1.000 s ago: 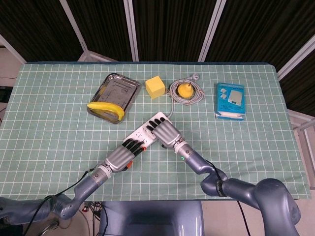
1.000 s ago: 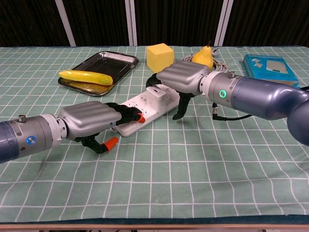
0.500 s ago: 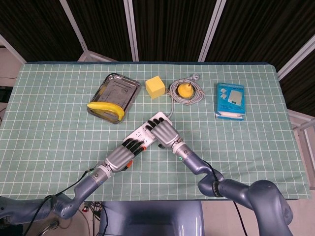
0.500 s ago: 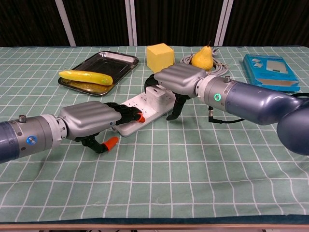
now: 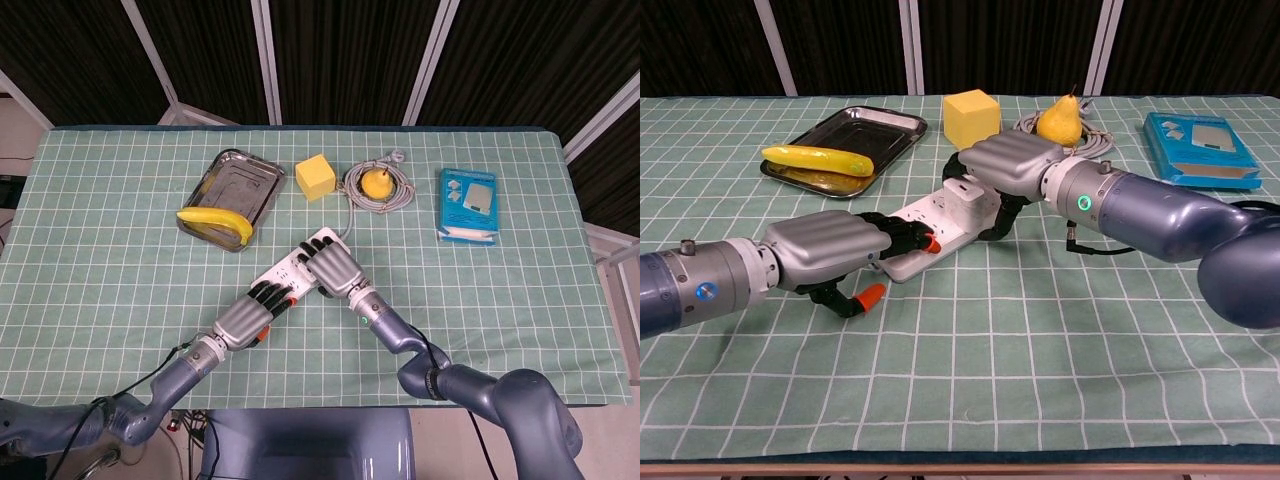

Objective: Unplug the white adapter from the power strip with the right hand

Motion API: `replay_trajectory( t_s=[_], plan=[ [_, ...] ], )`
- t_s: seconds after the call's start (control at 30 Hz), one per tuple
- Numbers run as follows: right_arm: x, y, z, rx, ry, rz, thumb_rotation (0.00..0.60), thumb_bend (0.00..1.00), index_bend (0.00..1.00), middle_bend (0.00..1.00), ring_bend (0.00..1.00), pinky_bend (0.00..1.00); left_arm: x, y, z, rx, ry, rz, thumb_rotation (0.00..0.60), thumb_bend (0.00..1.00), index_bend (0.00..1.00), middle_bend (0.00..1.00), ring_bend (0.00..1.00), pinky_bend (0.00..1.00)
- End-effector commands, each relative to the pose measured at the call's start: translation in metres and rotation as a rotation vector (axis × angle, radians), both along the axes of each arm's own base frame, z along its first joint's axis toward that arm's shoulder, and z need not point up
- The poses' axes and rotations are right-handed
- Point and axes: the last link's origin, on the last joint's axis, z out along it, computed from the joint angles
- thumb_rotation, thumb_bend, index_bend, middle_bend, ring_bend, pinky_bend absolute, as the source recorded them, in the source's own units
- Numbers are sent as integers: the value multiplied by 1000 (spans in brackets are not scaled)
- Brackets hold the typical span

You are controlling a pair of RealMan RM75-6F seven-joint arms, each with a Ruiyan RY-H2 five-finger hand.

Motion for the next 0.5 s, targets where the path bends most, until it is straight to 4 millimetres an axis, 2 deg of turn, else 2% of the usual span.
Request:
replay_trajectory(
  t_s=[0.03, 0.17, 0.4, 0.5],
  plan=[
    [0, 1, -2, 3, 0, -1, 600, 388, 366, 232, 235, 291, 0, 0, 0, -1, 0, 2, 600, 583, 97, 45, 0, 122],
    [-1, 2, -3, 9, 3, 3, 600, 483, 378, 235, 236, 291, -1, 0, 0, 0, 0, 3, 600, 583, 97, 45, 0, 122],
    [1, 5, -5, 14, -2, 13, 600, 556, 422, 244, 237, 292, -3, 1, 0, 5, -1, 10, 600, 583, 97, 45, 0, 122],
    [1, 6, -5, 15, -2, 15, 600, 668, 461, 247, 238, 294, -3, 1, 0, 5, -2, 10, 600, 583, 97, 46, 0, 122]
  ],
)
